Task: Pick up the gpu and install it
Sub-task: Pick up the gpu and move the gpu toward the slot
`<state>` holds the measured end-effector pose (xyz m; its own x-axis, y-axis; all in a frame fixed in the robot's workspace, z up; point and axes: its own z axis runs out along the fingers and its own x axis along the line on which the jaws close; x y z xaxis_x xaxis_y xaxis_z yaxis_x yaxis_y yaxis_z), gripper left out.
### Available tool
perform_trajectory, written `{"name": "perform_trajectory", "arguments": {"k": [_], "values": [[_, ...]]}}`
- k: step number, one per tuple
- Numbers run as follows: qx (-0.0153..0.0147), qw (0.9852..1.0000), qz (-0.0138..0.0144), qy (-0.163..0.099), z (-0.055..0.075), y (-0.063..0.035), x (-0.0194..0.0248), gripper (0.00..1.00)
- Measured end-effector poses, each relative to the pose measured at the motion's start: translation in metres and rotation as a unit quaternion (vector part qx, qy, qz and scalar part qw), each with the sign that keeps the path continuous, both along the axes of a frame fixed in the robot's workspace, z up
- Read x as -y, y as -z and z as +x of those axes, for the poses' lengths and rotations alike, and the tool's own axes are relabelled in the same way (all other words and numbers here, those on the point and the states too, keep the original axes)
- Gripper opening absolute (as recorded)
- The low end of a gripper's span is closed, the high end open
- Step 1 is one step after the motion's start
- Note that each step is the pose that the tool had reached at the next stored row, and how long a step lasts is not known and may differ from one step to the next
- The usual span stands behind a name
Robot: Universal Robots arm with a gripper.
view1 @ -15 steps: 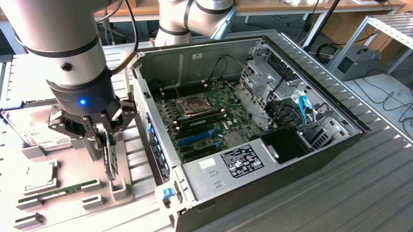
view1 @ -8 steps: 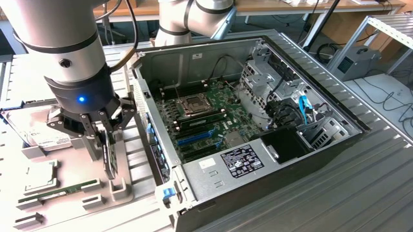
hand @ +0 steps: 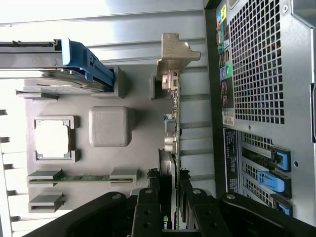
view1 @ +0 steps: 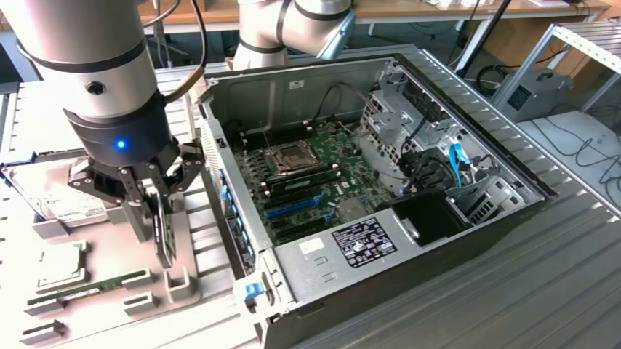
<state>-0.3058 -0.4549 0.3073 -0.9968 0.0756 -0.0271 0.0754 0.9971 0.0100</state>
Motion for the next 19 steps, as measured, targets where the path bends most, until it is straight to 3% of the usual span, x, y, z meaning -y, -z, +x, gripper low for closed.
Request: {"name": "perform_trajectory", "arguments": {"k": [19], "values": [[0.0001,1.0,0.0001,0.0,0.0,-0.0156,0.0,0.26]]}}
